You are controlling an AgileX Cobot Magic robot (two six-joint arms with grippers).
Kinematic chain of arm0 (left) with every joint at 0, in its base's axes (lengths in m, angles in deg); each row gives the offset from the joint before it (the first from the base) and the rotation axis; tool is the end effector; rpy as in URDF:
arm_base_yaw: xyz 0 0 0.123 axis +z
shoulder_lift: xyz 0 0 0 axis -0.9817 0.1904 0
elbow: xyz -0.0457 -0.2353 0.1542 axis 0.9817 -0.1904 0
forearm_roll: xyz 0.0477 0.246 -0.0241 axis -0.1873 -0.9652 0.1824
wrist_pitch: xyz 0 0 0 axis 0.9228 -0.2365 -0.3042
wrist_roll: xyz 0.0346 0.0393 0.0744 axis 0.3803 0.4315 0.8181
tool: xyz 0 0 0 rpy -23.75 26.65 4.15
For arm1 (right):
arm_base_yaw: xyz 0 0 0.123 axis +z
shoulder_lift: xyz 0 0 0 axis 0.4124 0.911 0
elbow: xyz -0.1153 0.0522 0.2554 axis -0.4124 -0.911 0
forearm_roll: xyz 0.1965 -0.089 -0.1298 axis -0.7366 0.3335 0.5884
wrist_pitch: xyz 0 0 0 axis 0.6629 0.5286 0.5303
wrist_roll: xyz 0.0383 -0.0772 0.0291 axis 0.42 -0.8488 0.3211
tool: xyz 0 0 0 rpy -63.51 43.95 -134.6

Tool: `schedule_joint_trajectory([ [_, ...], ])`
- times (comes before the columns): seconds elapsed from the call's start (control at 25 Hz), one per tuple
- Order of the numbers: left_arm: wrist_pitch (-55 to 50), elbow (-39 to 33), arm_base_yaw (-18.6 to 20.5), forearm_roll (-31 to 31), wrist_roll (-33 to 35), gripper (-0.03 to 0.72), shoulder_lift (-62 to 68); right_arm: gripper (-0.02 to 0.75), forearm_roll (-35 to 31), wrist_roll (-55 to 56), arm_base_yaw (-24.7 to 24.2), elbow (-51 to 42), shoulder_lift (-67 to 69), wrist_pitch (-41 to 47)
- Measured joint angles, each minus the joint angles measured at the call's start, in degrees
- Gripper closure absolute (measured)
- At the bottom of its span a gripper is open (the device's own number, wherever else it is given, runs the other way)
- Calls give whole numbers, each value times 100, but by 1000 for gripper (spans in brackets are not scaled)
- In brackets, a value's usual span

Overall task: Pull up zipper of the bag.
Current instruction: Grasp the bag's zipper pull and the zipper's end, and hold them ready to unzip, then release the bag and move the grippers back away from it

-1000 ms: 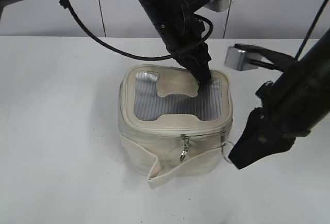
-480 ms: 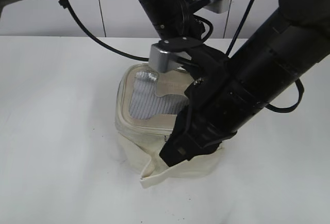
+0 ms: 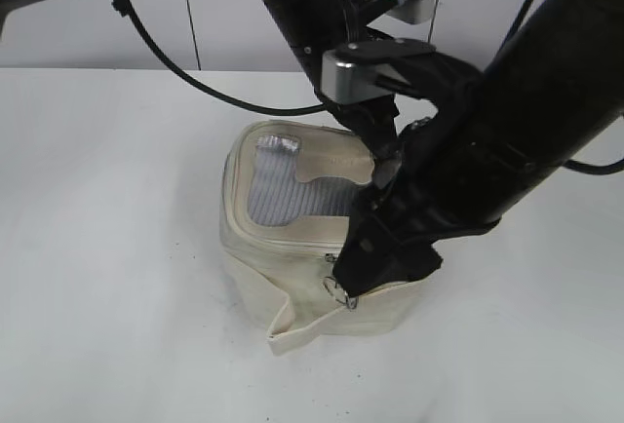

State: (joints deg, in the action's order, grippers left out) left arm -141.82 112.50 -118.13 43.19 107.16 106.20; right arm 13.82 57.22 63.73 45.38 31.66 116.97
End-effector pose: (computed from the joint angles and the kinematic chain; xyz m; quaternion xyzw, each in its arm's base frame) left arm 0.3567 -0.3372 0.2337 0.5597 0.7915 -0.2164 0.1155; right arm 0.2084 0.2126 0.2520 -0.3695 0.8957 0.2232 0.1064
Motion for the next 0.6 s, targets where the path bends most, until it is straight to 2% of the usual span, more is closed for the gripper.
schedule_joint_trajectory([
  [0.08,29,0,0,-25,0,582,-13,176,455,448,-67,0,-176,5],
  [0.28,124,0,0,-269,-12,437,-248,159,947,995,-526,0,-496,5],
  [0.44,143,0,23,-831,-467,412,-525,156,1001,1105,-1269,4,-554,5],
  [0.6,148,0,178,-1772,-1418,410,-893,156,1023,1120,-2096,4,-554,5],
])
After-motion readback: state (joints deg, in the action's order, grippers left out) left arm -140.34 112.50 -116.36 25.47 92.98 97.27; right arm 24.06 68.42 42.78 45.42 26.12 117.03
